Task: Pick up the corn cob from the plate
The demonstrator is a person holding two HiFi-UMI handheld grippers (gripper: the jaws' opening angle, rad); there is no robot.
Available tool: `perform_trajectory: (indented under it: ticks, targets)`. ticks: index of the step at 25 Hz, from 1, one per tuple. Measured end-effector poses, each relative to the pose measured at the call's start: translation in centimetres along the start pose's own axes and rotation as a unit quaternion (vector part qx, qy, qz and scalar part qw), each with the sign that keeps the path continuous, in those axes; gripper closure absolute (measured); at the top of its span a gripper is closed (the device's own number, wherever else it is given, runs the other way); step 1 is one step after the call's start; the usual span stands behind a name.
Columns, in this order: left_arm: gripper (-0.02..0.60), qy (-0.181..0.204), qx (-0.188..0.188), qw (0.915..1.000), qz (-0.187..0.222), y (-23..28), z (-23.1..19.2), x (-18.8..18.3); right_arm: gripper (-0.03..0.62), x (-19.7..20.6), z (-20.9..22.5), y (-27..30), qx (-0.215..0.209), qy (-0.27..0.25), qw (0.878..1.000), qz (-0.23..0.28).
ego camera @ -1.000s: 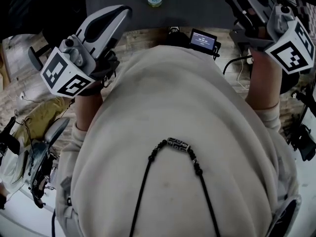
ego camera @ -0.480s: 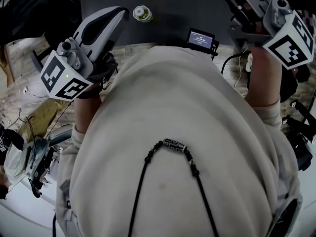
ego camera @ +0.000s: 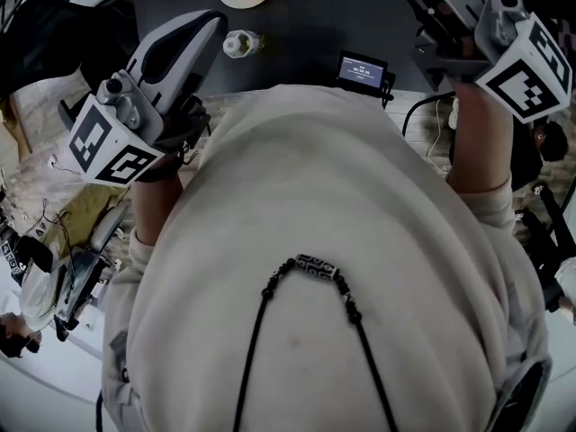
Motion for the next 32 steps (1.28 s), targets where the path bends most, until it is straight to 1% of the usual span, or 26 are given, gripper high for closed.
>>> perform_trajectory:
  ticks: [2, 5, 7, 12, 15, 21, 28, 32]
  targets:
    - [0.581, 0.002, -0.013, 0.9999, 0.007, -0.2, 0.3, 0.7, 0.579, 0.8, 0.2, 0.0, -0.015, 0.002, 1.0, -0.009]
    - [0.581, 0.002, -0.05, 0.9987, 0.007, -0.4, 0.9, 2.5, 0.579, 2.5, 1.2, -0.1, -0.046, 0.02, 0.998, -0.022]
    - [0.581, 0.002, -0.058, 0.9983, 0.003, -0.2, 1.0, 2.9, 0.579, 2.8, 1.8, -0.3, -0.051, 0.023, 0.998, -0.022]
    - [0.581, 0.005, -0.035, 0.9993, -0.007, 0.4, 1.0, 1.1, 0.579, 1.8, 1.7, 0.0, -0.027, 0.016, 0.999, -0.013]
    - [0.581, 0.01, -0.01, 0.9999, -0.006, 0.7, 0.8, 0.1, 0.579, 1.0, 1.0, 0.2, -0.01, 0.003, 1.0, -0.008]
    - [0.581, 0.008, 0.036, 0.9993, -0.002, 1.5, 0.7, -0.8, 0.579, 0.7, 0.5, -0.1, 0.024, -0.013, 1.0, -0.008]
    - [0.581, -0.004, 0.054, 0.9985, -0.003, 1.7, 0.5, -1.0, 0.579, 0.7, 0.6, -0.3, 0.039, -0.017, 0.999, -0.015]
    - [0.581, -0.009, 0.063, 0.9979, -0.015, 1.5, 0.8, -0.5, 0.577, 1.4, 0.9, -0.7, 0.04, -0.012, 0.999, -0.024]
Point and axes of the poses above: the fingertips, and each gripper's own axes: y forward along the fingers, z to its right, x out of its underside, the point moved 1 cm from there along -y, backward along the fingers, and after that the axes turned 9 degrees about z, right-handed, at the moved point
